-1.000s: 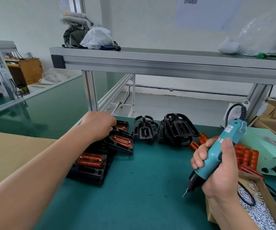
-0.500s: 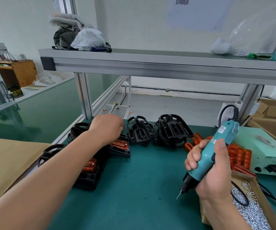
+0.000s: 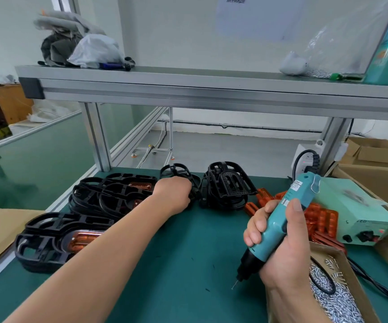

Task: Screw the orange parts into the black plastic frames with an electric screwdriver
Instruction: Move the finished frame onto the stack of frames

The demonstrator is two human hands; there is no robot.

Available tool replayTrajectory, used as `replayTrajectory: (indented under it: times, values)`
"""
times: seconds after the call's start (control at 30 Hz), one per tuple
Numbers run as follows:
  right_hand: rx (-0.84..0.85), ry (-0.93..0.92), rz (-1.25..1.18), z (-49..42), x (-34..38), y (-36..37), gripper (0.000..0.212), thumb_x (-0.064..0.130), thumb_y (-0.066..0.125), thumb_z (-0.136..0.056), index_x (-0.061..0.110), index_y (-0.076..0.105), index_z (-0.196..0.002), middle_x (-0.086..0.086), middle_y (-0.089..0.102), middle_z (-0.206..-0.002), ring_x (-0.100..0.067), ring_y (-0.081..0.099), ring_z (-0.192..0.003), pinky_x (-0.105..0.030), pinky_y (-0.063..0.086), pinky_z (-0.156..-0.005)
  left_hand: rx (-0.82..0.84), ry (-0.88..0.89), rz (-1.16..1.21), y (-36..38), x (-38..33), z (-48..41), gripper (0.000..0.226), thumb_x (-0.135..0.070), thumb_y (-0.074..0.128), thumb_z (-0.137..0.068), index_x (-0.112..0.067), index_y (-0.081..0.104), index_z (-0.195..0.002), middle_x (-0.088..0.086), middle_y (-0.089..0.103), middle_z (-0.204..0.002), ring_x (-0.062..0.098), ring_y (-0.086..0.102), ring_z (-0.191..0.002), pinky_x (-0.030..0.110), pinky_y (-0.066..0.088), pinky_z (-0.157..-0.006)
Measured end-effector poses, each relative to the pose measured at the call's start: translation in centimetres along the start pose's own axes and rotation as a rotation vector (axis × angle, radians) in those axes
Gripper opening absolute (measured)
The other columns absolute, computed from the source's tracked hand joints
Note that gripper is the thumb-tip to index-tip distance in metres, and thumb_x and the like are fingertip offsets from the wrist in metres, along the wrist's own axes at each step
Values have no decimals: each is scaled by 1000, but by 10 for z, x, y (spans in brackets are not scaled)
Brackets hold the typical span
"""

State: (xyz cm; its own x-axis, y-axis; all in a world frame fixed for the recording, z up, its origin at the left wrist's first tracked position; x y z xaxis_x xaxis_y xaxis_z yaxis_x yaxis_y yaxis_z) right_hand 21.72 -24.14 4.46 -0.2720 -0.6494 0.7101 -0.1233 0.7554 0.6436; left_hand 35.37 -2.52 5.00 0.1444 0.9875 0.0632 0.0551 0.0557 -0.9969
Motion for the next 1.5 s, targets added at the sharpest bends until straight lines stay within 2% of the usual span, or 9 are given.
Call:
replayTrajectory:
  times: [0.17,0.37,0.57,0.73,0.87,1.1,1.27,1.37,1.5]
  values:
    - [-8,2,-11,0,0,-2,60,68,83,-77,16,57,-87,-6,44,-67,-18,41,-47,-28,40,-48,5,36,47,8,4,0,13,-26,60,-98,-14,63,-103,5,66,-103,31,64,-100,41,55,-78]
    - [-4,1,-6,1,0,-2,58,67,83,-78,16,58,-88,-6,45,-67,-18,42,-48,-29,41,-48,-72,34,241,12,7,4,17,-30,58,-99,-17,62,-108,5,66,-109,31,62,-104,41,52,-84]
    - [-15,1,-1,0,1,-2,57,67,82,-79,16,58,-88,-6,45,-68,-18,43,-49,-29,41,-49,-211,-48,602,4,7,9,12,-35,62,-100,-23,62,-102,-13,62,-88,17,60,-87,34,46,-70]
    - [-41,-3,-6,-1,3,-2,59,68,83,-76,16,57,-89,-6,45,-69,-18,43,-49,-28,41,-49,-260,-69,827,-16,-6,32,14,-39,62,-101,-26,63,-95,-1,69,-70,18,66,-69,35,54,-66]
    - [-117,-14,-32,-4,6,-7,44,60,62,-96,18,56,-88,-5,44,-69,-17,42,-51,-27,40,-49,-286,-74,879,-39,-23,70,17,-44,60,-100,-30,63,-90,-7,71,-65,10,66,-62,33,53,-61]
    - [-163,-79,-87,-14,24,-19,44,60,51,-103,19,56,-87,-2,43,-69,-16,41,-54,-28,39,-51,-184,1,852,-47,-71,154,23,-49,61,-88,-28,61,-79,-11,58,-55,7,49,-49,27,41,-52]
    - [-195,-133,-70,-18,38,-33,45,61,50,-104,21,57,-86,0,45,-72,-15,43,-57,-27,40,-53,-169,97,486,-17,-107,188,33,-54,47,-85,-22,56,-91,-4,64,-83,20,61,-77,35,47,-69]
    - [-243,-143,-72,-18,43,-39,44,61,53,-103,21,58,-86,0,46,-73,-16,43,-59,-28,40,-56,-2,168,305,5,-127,198,30,-45,47,-94,-18,53,-104,10,63,-108,34,63,-101,38,41,-74]
    - [-277,-141,-91,-18,45,-43,43,61,53,-104,22,58,-86,0,45,-74,-16,42,-61,-28,39,-58,158,173,254,10,-135,203,26,-42,47,-100,-17,42,-97,14,55,-98,35,61,-102,38,36,-72]
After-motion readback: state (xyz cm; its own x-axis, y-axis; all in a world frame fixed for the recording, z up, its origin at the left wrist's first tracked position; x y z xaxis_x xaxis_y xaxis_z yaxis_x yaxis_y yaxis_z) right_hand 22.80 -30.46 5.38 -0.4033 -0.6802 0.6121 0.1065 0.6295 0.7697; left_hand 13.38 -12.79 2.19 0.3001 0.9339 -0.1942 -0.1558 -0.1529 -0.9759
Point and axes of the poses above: each hand's wrist, its own z-axis away from the middle knuckle, its own y-axis out of the palm, x = y × z, the point moved 2 cm from there along -z, towards the middle knuckle
